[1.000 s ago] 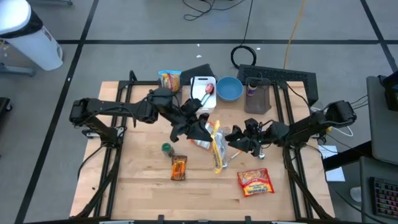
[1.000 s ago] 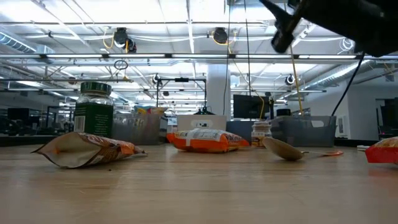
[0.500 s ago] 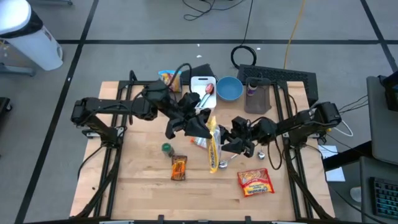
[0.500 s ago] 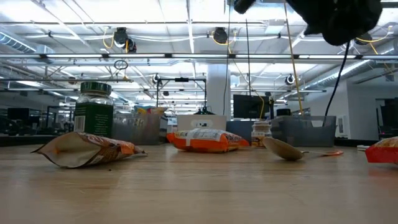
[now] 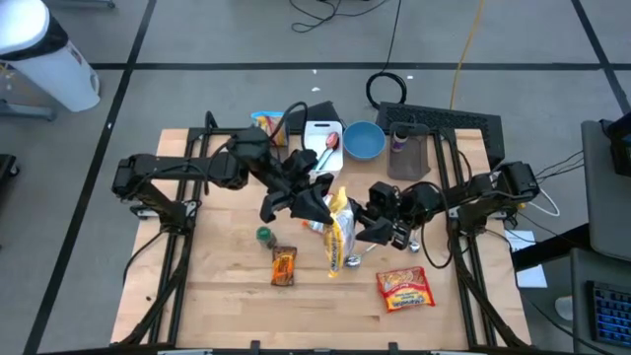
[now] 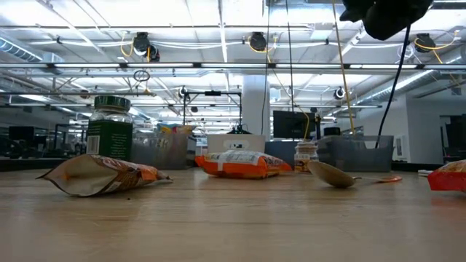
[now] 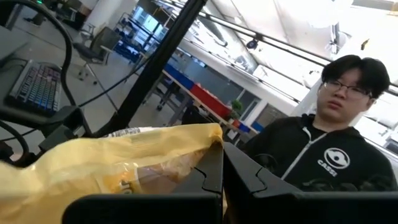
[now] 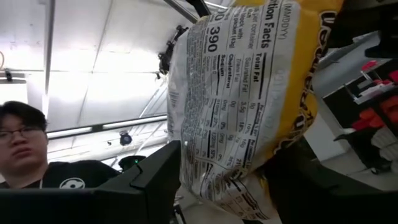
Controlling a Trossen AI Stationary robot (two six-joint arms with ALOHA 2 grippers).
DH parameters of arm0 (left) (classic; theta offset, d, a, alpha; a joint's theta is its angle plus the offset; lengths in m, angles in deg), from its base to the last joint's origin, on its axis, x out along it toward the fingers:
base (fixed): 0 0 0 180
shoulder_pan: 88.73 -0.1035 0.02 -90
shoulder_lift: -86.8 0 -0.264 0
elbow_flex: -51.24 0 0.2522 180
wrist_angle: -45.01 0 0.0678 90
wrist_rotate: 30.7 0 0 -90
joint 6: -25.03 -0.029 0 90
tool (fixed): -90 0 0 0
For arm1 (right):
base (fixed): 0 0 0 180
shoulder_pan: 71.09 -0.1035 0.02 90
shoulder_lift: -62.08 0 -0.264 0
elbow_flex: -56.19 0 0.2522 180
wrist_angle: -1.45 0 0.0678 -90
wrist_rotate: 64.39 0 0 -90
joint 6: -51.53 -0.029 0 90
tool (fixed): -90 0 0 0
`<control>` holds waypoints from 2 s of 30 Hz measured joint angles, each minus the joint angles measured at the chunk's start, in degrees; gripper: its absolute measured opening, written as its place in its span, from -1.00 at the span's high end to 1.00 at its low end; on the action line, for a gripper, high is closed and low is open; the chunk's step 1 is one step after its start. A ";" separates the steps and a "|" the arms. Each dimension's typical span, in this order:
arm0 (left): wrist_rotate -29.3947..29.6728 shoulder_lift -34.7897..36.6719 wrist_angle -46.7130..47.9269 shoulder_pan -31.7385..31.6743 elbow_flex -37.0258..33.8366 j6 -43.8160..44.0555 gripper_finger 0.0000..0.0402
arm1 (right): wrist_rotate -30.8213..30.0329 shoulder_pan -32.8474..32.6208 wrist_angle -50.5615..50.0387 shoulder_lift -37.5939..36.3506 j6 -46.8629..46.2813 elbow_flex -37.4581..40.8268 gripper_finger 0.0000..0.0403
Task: Pick & Place Food Item
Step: Put the yellow noodle pack into the left black bin
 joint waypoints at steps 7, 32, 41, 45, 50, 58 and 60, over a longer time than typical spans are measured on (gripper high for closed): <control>-1.01 0.00 0.24 -0.62 0.00 0.37 1.00 | 0.30 -0.29 -1.54 -0.06 -0.86 -0.01 -0.04; -10.18 -0.11 6.05 -0.05 -0.13 10.42 1.00 | 2.63 -0.89 -18.25 -0.15 -4.62 3.76 -0.04; -10.20 -0.11 8.59 2.82 -0.13 10.71 1.00 | 2.81 4.01 -11.83 -0.15 -2.31 4.70 -0.04; -10.45 -0.11 8.65 3.40 -0.13 12.52 1.00 | 2.99 5.71 -10.60 -0.12 -2.64 4.70 -0.04; -11.18 -0.11 8.83 3.85 -0.13 13.07 1.00 | 3.06 5.87 -4.11 -0.12 -2.71 4.70 -0.04; -11.52 -0.11 9.11 3.84 -0.13 13.23 1.00 | 2.61 5.85 -1.49 -0.12 -2.58 4.70 -0.04; -11.52 -0.11 9.11 3.84 -0.13 13.24 1.00 | 2.57 5.85 -1.58 -0.08 -2.55 4.70 -0.04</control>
